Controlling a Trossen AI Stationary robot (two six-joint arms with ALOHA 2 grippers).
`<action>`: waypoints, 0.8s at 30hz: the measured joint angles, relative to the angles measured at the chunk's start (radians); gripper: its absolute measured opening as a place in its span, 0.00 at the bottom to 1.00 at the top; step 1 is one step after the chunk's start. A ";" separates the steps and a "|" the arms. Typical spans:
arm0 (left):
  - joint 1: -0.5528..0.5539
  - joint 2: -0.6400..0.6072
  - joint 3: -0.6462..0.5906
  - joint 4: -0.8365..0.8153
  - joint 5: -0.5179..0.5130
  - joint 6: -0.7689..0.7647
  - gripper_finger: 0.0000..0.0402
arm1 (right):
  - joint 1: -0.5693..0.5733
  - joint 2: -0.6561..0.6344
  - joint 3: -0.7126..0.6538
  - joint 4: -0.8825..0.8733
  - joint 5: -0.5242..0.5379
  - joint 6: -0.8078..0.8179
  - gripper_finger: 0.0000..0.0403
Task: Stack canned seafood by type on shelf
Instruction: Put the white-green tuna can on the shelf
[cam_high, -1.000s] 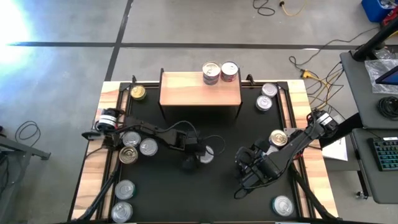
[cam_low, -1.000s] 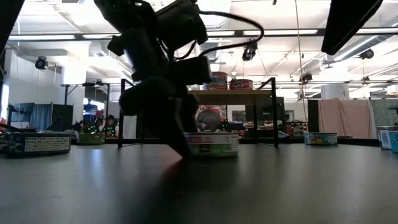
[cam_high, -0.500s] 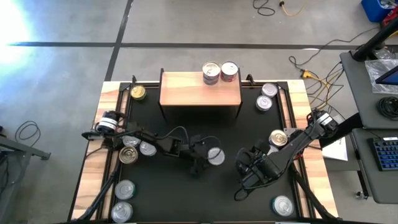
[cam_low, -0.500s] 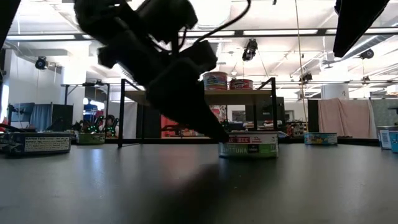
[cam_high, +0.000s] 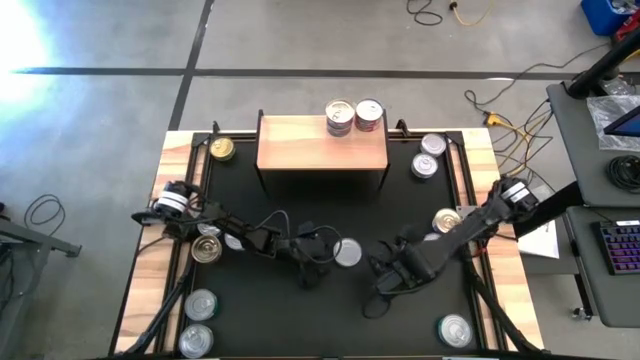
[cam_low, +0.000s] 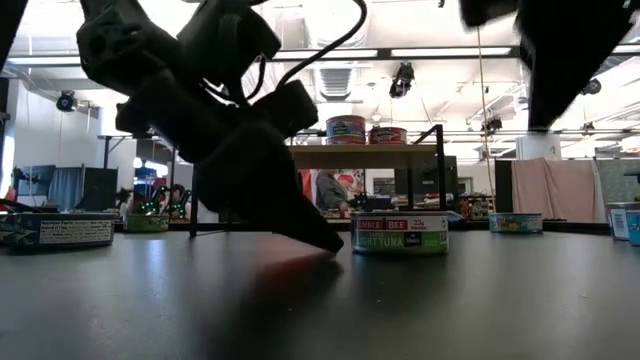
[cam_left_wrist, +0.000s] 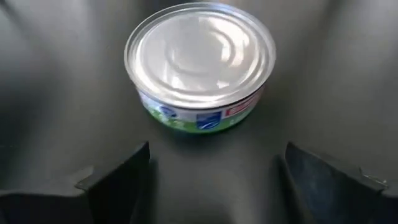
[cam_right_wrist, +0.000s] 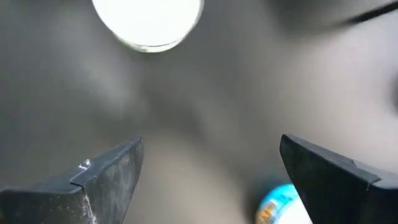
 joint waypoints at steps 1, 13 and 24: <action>0.002 0.005 -0.002 0.000 -0.004 0.022 0.92 | -0.015 0.001 -0.022 0.040 -0.020 -0.019 0.91; 0.015 0.153 0.109 0.023 0.009 0.038 0.99 | -0.171 0.001 -0.150 0.211 -0.087 -0.194 0.91; 0.025 0.166 0.126 0.068 0.035 0.080 0.99 | -0.194 0.037 -0.278 0.542 -0.126 -0.218 0.91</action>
